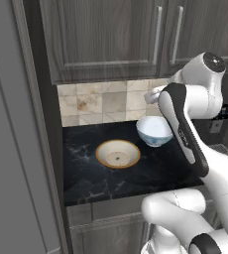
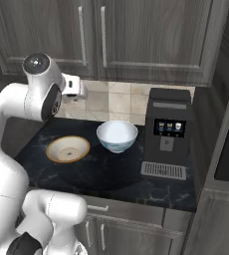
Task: Open the cabinet. Pick the bowls from the counter and place them in the cabinet. Then close the cabinet.
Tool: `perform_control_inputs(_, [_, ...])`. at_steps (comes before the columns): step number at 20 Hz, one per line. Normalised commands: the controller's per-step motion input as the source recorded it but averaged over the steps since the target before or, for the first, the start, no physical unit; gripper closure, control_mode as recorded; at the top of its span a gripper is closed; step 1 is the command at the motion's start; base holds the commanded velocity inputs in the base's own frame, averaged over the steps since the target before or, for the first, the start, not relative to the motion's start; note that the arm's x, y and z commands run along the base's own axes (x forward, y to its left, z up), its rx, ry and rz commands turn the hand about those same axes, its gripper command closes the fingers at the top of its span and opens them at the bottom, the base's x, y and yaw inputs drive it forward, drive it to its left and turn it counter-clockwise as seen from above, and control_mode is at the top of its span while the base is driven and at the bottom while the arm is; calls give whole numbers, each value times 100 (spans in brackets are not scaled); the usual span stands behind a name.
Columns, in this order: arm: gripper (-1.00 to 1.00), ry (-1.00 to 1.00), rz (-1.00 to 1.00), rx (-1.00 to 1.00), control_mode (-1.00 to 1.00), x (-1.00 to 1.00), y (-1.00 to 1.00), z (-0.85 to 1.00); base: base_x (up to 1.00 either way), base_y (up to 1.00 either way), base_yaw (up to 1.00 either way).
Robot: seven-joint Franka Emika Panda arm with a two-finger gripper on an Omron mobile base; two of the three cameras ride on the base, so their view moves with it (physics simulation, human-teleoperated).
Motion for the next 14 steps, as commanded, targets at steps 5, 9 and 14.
perform_control_inputs(5, [-100,-41,5,4,-100,-42,0,41,0,0,0])
perform_control_inputs(9, [-100,-45,0,10,-100,-36,-1,49,0,0,0])
perform_control_inputs(14, [-100,-34,0,8,-100,-21,0,59,0,0,0])
